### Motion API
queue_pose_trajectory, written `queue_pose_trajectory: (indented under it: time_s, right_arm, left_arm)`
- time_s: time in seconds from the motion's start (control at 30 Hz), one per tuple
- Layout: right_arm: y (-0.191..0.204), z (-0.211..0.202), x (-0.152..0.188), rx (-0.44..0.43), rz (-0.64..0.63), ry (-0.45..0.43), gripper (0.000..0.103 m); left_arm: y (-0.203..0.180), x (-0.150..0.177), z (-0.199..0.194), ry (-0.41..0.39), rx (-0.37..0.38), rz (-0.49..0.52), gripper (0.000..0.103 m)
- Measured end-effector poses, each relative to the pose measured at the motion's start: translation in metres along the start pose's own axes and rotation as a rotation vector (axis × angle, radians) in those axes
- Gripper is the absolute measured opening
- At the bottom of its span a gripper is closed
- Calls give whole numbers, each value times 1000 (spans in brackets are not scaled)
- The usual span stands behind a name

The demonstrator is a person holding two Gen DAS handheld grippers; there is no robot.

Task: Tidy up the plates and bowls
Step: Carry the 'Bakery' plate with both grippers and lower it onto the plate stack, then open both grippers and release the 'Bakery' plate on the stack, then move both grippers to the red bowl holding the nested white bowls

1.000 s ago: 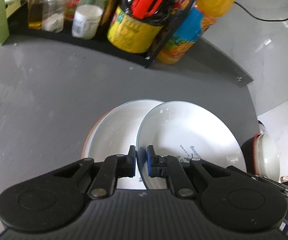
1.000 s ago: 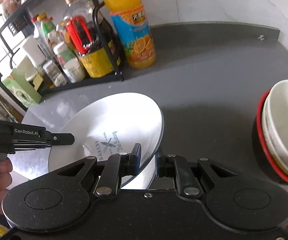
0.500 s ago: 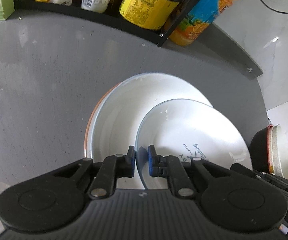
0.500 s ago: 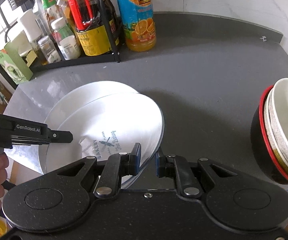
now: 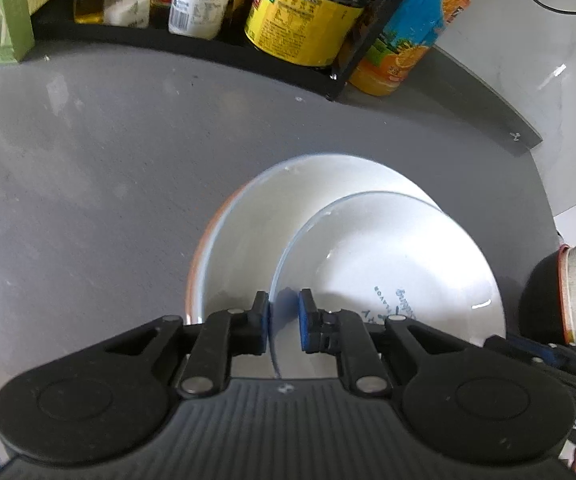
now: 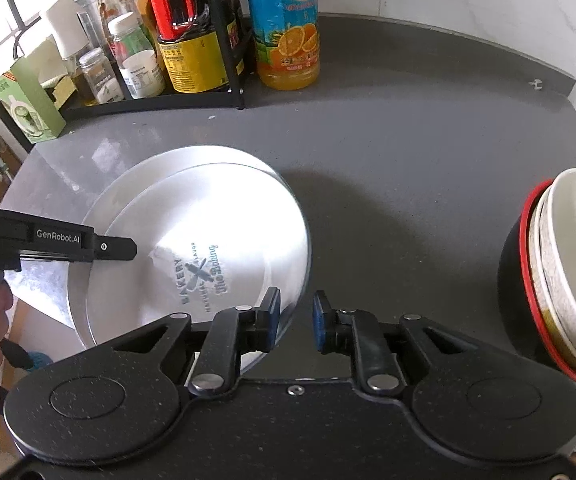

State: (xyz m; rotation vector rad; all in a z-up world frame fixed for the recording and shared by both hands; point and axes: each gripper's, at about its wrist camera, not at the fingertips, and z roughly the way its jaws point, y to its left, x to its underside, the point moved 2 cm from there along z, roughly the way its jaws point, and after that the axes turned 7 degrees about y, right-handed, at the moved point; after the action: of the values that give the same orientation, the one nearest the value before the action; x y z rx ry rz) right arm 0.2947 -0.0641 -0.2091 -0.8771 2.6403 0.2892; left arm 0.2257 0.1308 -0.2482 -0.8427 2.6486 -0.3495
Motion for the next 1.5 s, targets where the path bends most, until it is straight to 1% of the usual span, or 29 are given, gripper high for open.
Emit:
queue_pose_trajectory:
  time_s: [0.1, 0.2, 0.33, 0.47, 0.53, 0.57, 0.63, 0.7, 0.77, 0.8, 0.83, 0.87, 0.9, 0.93, 0.97, 1.0, 1.07, 1.1, 1.17, 1.23, 1.3, 1.37, 1.5]
  right_arm:
    - [-2, 3, -1, -10, -10, 14, 19]
    - [1, 7, -2, -8, -17, 32, 19]
    - [2, 11, -3, -14, -9, 37, 19]
    - [0, 11, -2, -18, 7, 29, 19]
    - [-1, 10, -2, -28, 18, 27, 19]
    - [-1, 9, -1, -33, 15, 21, 22]
    - [-1, 6, -2, -25, 17, 8, 23]
    - [-3, 3, -4, -35, 38, 2, 23]
    - [-4, -2, -7, -41, 55, -13, 25]
    - [-4, -5, -8, -39, 59, -22, 27]
    - [-5, -7, -9, -38, 64, -33, 32]
    - [-4, -10, -10, -37, 73, -44, 36]
    - [-5, -14, -11, -36, 82, -56, 39]
    - [-5, -17, -12, -35, 91, -68, 45]
    - [-6, -22, -12, -35, 107, -81, 51]
    - [-7, -26, -12, -37, 120, -92, 53]
    - [-9, -36, -13, -41, 139, -121, 62]
    - [-10, -40, -12, -38, 150, -135, 64]
    - [-14, -52, -11, -24, 178, -169, 80]
    - [-18, -63, -9, -18, 208, -199, 87]
    - [-24, -74, -6, -26, 237, -226, 90]
    - [-31, -82, -4, -32, 265, -243, 96]
    - [-42, -95, 1, -26, 283, -273, 98]
  left_arm:
    - [1, -2, -1, -1, -9, 18, 13]
    - [1, -3, -3, -21, -35, 29, 13]
    - [4, -8, -4, -20, -27, 17, 12]
    - [2, -11, -3, -33, -36, 18, 12]
    - [-1, -10, -3, -26, -53, 40, 13]
    - [-2, -11, -3, -17, -61, 50, 12]
    - [-4, -14, -3, 11, -77, 53, 12]
    - [-5, -15, -7, 14, -96, 49, 14]
    - [-9, -15, -15, -5, -111, 61, 24]
    - [-10, -16, -17, -3, -106, 65, 35]
    - [-11, -17, -21, 0, -102, 65, 46]
    - [-12, -17, -26, -3, -100, 65, 50]
    - [-14, -19, -31, -16, -97, 67, 59]
    - [-14, -20, -35, -28, -98, 66, 67]
    - [-15, -20, -41, -40, -100, 66, 71]
    - [-16, -21, -46, -50, -97, 69, 77]
    - [-19, -23, -55, -65, -85, 75, 80]
    - [-21, -24, -60, -74, -75, 80, 82]
    - [-26, -26, -68, -83, -55, 94, 85]
    - [-31, -25, -74, -92, -39, 101, 88]
    - [-38, -25, -78, -81, -32, 116, 88]
    - [-45, -24, -80, -78, -31, 135, 89]
    - [-62, -23, -84, -90, -36, 175, 90]
